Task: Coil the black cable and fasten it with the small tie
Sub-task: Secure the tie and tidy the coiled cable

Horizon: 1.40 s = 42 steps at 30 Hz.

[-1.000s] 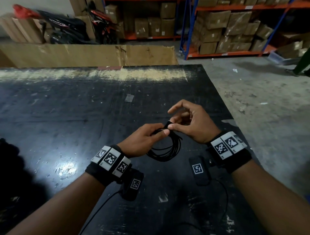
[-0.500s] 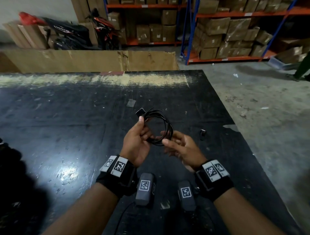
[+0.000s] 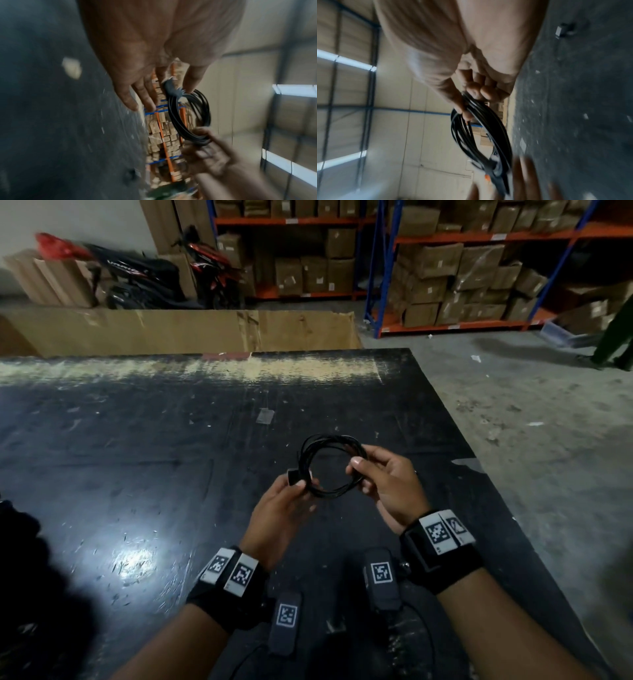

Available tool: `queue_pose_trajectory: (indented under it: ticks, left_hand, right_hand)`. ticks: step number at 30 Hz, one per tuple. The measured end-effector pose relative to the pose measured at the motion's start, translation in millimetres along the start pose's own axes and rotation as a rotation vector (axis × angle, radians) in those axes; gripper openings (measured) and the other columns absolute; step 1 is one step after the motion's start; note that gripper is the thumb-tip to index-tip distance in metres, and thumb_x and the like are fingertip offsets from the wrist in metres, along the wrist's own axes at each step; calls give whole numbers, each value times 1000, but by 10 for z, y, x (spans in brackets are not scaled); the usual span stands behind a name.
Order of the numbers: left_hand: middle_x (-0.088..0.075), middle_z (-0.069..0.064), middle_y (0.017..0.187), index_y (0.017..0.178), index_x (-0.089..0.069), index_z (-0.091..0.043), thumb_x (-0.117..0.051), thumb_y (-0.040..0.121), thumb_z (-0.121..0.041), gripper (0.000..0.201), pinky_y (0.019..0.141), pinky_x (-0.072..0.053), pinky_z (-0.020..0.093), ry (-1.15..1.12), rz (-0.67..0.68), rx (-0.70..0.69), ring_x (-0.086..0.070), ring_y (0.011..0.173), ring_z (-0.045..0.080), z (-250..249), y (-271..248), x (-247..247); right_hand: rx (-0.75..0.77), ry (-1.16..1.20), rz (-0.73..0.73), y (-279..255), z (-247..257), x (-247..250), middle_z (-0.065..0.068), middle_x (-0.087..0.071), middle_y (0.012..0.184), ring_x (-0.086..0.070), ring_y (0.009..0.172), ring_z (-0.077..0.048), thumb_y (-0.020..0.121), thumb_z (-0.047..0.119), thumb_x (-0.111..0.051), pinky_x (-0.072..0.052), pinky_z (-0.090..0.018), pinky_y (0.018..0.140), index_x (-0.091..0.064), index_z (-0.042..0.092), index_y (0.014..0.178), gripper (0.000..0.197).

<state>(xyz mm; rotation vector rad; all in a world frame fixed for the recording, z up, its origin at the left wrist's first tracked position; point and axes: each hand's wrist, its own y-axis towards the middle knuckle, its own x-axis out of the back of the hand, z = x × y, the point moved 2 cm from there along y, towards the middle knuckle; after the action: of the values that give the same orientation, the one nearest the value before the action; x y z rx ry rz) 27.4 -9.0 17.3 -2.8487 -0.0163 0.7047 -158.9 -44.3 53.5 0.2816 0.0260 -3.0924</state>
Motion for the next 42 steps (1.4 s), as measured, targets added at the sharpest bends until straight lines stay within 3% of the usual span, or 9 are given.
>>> queue_pose_trajectory:
  ticks: [3, 5, 9, 13, 18, 23, 30, 37, 42]
  left_hand:
    - [-66, 9, 124, 129, -58, -16, -64, 92, -22, 37, 84, -54, 22, 427, -92, -236, -66, 114, 20, -86, 90, 216]
    - [-64, 5, 128, 135, -54, -23, -68, 86, -36, 53, 93, -53, 24, 641, 42, -324, -64, 119, 14, -161, 129, 211]
    - [-75, 2, 116, 145, -45, -26, -58, 101, -35, 46, 100, -53, 28, 853, 382, -158, -71, 111, 11, -167, 183, 3]
    - [-69, -6, 77, 108, -67, -13, -44, 104, -47, 42, 80, -61, 44, 1137, 488, -64, -70, 74, 16, 18, 200, -5]
    - [-52, -16, 61, 79, -59, -24, -46, 104, -41, 33, 62, -46, 33, 1033, 382, -61, -47, 56, 3, 186, 246, 156]
    - [-53, -12, 56, 82, -61, -12, -47, 108, -24, 31, 56, -40, 20, 776, 200, -21, -44, 57, 7, 234, 296, 266]
    - [-41, -10, 53, 90, -66, -1, -46, 108, -24, 35, 58, -34, 25, 537, 84, 107, -39, 50, 7, 239, 347, 172]
    - [-33, -12, 51, 80, -59, -9, -49, 107, -26, 34, 57, -29, 28, 477, 19, 146, -30, 46, 6, 203, 309, 51]
    - [-32, -13, 52, 89, -66, -7, -62, 100, -31, 26, 56, -25, 29, 529, -15, 87, -28, 50, 9, 149, 312, 16]
  right_hand:
    - [87, -378, 198, 28, 132, 101, -5, -70, 73, -60, 57, 5, 94, -3, -63, -45, -12, 58, -72, 2, 112, 20]
    - [82, -563, 344, 54, 137, 151, -8, -73, 80, -66, 70, 2, 94, 1, -66, -51, -15, 72, -72, 0, 117, 24]
    - [-35, -610, 553, 24, 9, 119, -10, -73, 83, -68, 81, -17, 92, 1, -67, -54, -35, 85, -64, 4, 114, 23]
    - [-100, -628, 532, -61, -207, 81, -18, -69, 80, -69, 79, -25, 89, 8, -72, -57, -50, 85, -51, 11, 108, 29]
    - [-111, -650, 306, 84, -420, 364, -10, -73, 93, -68, 69, -24, 82, 33, -78, -58, -38, 63, -61, 18, 101, 30]
    - [29, -1247, -123, 522, -369, 1164, -9, -67, 110, -68, 96, -34, 86, 6, -60, -54, -38, 81, -62, 19, 106, 24]
    - [-58, -1884, 323, 994, -501, 1388, -8, -44, 138, -58, 116, -35, 80, 9, -76, -55, -43, 85, -56, 22, 128, 54]
    - [-70, -1595, 178, 1087, -573, 1422, -12, -74, 105, -70, 101, -37, 84, 20, -74, -58, -42, 87, -69, 18, 94, 12]
    - [47, -1027, 149, 742, -353, 1060, -6, -75, 87, -73, 83, -25, 75, 24, -88, -59, -34, 80, -70, 22, 73, 18]
